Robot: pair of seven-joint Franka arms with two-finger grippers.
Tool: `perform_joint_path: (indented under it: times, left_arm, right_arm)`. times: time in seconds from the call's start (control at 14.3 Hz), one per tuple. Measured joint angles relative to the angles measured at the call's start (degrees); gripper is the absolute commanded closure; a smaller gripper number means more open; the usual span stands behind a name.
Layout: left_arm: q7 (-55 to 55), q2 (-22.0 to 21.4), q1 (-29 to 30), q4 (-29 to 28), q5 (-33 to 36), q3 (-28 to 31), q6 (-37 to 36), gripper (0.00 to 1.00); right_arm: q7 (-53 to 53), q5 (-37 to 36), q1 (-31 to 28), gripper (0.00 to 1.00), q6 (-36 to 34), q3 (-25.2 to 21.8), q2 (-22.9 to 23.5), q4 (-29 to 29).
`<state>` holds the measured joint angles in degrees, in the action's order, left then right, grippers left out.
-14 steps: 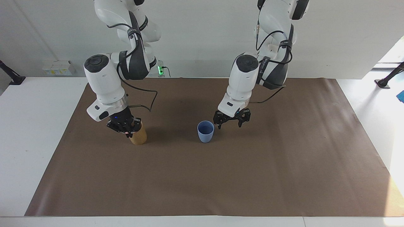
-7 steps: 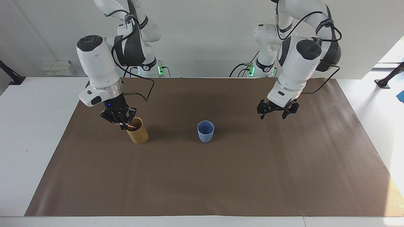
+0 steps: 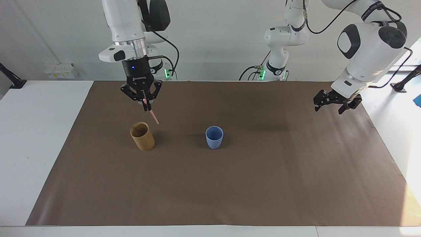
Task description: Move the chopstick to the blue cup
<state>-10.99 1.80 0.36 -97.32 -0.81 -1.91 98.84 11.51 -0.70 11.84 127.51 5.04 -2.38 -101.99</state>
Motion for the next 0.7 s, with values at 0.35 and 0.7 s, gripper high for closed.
perform_joint_path:
  times: [0.35, 0.7]
  left_arm:
    - [0.00, -1.72, 0.00, 9.50, -0.38, -0.20, -11.55, 0.00]
    - [0.00, -3.30, 0.00, 10.75, -0.38, -0.36, -16.32, 0.00]
  right_arm:
    - [11.43, -0.10, 10.28, 1.00, 9.71, 0.24, 3.42, -1.51]
    - [13.66, -3.70, 12.86, 1.00, 14.70, 0.17, 6.58, -3.22]
